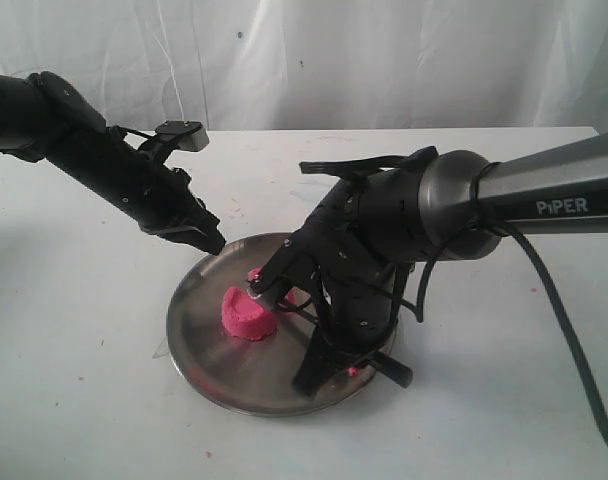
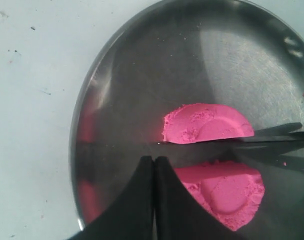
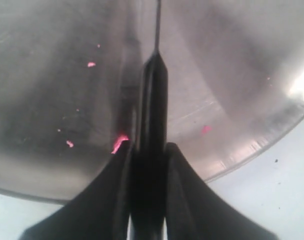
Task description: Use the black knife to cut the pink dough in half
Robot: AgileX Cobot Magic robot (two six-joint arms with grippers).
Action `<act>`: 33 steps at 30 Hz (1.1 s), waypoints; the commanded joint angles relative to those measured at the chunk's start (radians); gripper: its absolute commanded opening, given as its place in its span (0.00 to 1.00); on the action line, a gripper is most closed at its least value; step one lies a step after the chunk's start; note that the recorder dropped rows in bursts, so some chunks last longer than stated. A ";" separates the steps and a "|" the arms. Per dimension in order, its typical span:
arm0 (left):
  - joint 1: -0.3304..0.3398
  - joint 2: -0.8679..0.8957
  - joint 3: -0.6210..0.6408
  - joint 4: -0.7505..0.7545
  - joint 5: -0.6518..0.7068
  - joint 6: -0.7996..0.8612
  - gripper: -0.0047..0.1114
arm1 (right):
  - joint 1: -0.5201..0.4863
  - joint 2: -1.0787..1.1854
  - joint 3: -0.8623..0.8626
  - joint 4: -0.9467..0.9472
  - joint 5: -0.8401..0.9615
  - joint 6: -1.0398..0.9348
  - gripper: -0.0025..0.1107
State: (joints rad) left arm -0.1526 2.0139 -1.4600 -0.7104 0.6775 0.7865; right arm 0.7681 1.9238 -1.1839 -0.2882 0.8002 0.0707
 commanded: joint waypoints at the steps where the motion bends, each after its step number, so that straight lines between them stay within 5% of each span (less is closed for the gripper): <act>1: 0.001 -0.011 0.004 -0.013 0.020 -0.003 0.04 | -0.002 -0.011 -0.004 0.043 -0.012 -0.003 0.02; 17: 0.001 -0.011 0.004 -0.013 0.020 -0.003 0.04 | -0.002 -0.011 -0.004 0.215 -0.014 -0.150 0.02; 33: 0.001 -0.011 0.004 -0.013 0.022 -0.003 0.04 | -0.002 -0.011 -0.004 -0.016 -0.023 0.003 0.02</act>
State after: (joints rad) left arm -0.1526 2.0139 -1.4600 -0.7104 0.6812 0.7865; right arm 0.7681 1.9238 -1.1839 -0.2340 0.7781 0.0183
